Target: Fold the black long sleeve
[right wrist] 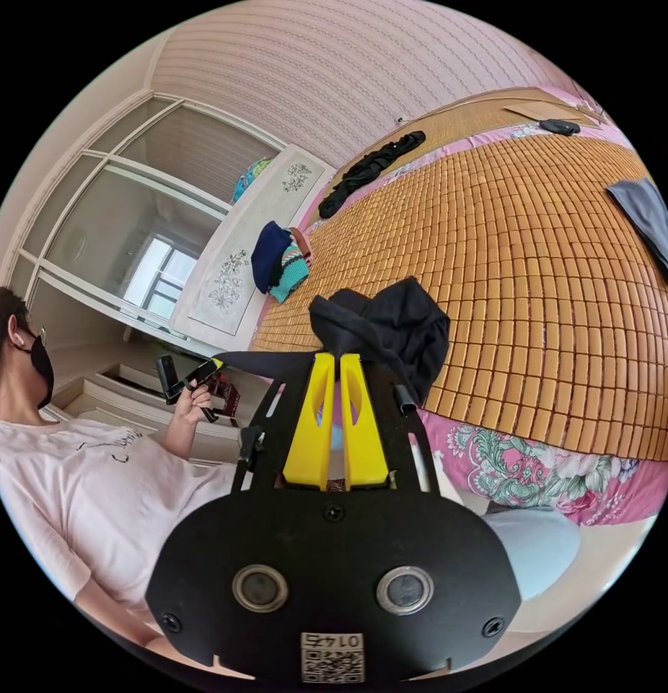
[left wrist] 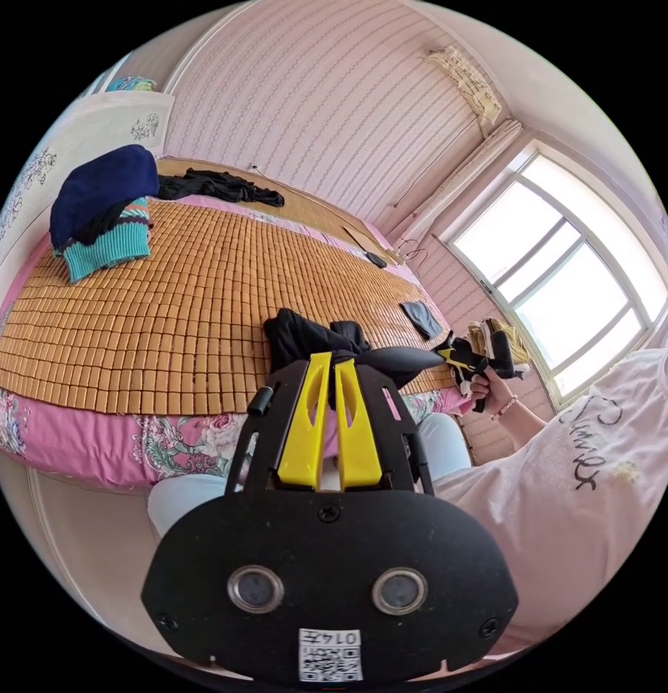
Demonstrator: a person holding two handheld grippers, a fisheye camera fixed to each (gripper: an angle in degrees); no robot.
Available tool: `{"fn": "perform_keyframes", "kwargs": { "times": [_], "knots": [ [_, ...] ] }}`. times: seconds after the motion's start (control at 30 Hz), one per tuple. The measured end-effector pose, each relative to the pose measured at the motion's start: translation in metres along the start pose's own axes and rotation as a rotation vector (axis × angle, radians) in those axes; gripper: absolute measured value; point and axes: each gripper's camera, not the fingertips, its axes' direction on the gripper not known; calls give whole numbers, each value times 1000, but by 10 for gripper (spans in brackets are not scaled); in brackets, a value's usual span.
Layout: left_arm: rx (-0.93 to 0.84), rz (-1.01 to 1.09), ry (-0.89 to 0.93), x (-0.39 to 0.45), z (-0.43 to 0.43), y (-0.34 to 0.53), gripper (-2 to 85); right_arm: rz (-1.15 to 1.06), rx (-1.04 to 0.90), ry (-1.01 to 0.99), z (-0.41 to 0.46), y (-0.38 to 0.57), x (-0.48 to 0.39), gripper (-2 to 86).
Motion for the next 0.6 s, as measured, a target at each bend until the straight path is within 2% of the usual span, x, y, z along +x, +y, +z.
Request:
{"fn": "perform_keyframes", "kwargs": {
  "times": [0.13,0.23,0.3,0.37,0.47,0.6],
  "knots": [
    [53,-11,1,-12,18,-54,-10,-62,37,49,8,-57,-16,5],
    [124,116,-34,8,6,-133,-10,-234,135,117,-4,-137,-71,4],
    [237,222,-82,37,-23,-179,-10,-380,319,103,-38,-189,-139,3],
    [429,270,-128,75,-80,-224,-10,-442,467,57,-72,-209,-183,3],
    [671,337,-81,113,-143,-232,-10,-568,679,-56,-123,-205,-230,4],
    [639,454,-139,140,-142,-205,-10,-662,647,48,-123,-168,-235,4]
  ]
}}
